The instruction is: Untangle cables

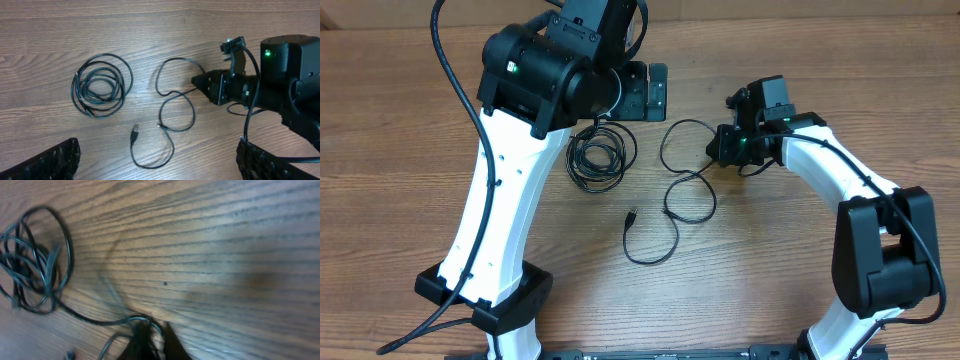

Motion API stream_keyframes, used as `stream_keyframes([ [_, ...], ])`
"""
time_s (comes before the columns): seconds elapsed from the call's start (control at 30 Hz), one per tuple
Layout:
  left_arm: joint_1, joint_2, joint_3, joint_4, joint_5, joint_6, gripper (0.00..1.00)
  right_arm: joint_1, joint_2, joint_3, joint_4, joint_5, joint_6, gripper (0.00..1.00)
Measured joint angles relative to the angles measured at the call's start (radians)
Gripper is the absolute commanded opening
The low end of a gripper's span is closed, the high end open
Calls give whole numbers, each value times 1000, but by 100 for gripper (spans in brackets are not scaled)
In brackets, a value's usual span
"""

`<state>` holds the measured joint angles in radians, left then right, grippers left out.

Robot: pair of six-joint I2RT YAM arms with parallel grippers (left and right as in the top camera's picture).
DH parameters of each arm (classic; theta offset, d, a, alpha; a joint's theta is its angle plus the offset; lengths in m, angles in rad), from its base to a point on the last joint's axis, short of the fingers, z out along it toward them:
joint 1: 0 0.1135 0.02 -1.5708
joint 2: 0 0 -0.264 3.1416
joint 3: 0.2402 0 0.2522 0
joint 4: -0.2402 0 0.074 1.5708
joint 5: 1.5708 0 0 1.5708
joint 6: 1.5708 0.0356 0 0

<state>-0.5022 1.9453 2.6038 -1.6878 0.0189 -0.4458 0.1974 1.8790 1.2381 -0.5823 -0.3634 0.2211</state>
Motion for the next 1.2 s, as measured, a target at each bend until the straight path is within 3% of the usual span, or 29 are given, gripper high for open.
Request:
stream_keyframes([
  [0.2, 0, 0, 0, 0, 8, 0, 100, 5, 0, 44, -87, -45, 14, 4],
  [0.33, 0, 0, -32, 1, 11, 0, 100, -6, -35, 166, -208, -108, 18, 4],
  [0.67, 0, 4, -138, 14, 14, 11, 100, -20, -384, 468, -420, -172, 21, 4],
  [0.9, 0, 4, -139, 39, 55, 37, 100, -20, -569, 489, -412, -237, 49, 4],
  [1.2, 0, 4, -145, 26, 245, 217, 100, -20, -666, 489, -247, -279, 231, 4],
])
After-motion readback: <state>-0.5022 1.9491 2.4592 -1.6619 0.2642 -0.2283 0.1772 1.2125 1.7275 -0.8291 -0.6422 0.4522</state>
